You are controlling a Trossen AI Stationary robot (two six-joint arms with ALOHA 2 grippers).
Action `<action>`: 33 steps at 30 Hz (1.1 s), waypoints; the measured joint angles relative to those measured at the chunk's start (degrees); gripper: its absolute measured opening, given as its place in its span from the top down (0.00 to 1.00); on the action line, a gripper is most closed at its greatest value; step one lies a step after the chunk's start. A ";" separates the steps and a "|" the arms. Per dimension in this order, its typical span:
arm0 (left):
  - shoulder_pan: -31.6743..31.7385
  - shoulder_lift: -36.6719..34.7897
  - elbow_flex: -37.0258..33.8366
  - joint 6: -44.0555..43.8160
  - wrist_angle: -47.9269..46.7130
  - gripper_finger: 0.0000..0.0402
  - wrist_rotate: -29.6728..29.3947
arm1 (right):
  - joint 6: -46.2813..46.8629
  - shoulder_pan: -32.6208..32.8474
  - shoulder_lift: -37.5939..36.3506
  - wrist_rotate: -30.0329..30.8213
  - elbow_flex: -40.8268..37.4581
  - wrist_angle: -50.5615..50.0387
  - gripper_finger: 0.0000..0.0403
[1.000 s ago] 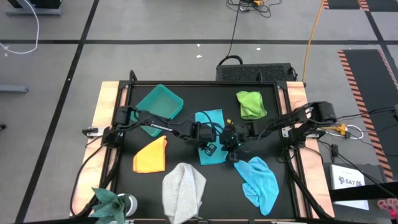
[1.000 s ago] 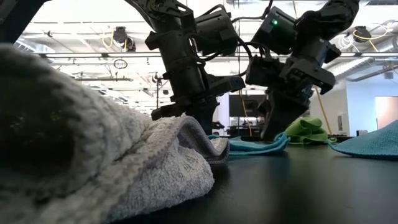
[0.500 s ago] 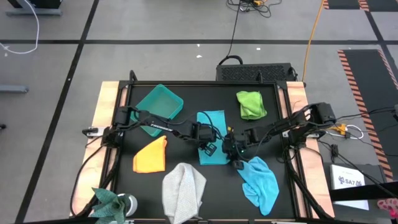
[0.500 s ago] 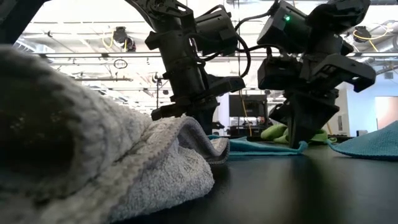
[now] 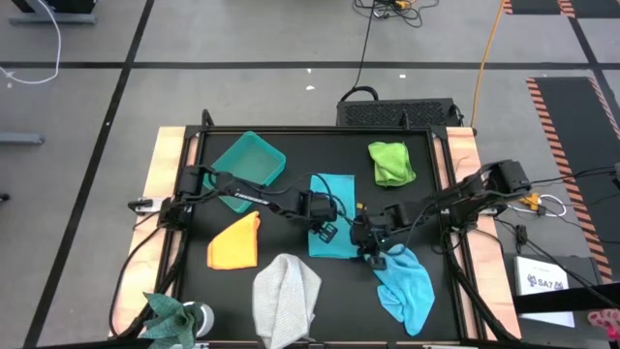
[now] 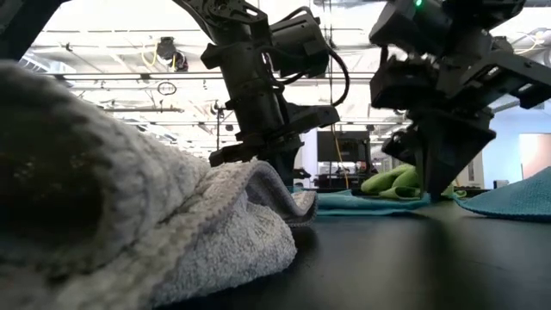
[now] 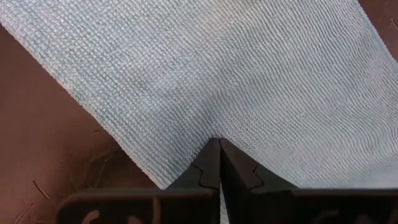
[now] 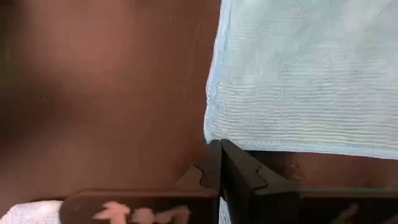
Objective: Fold microfiber towels
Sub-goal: Fold the top blue microfiber towel
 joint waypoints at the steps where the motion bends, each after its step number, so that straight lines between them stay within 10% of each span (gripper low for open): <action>1: 0.02 0.00 0.02 -0.11 -0.06 0.98 -0.04 | -0.27 0.08 -0.50 0.57 0.00 -0.50 1.00; 13: 0.07 -1.61 0.22 4.01 -1.03 0.98 0.60 | -3.60 -0.12 -3.15 3.54 0.03 -1.93 1.00; 33: -10.44 -6.35 7.19 37.91 -10.31 0.98 -0.75 | -14.30 -0.35 -8.36 4.68 0.07 -8.99 0.96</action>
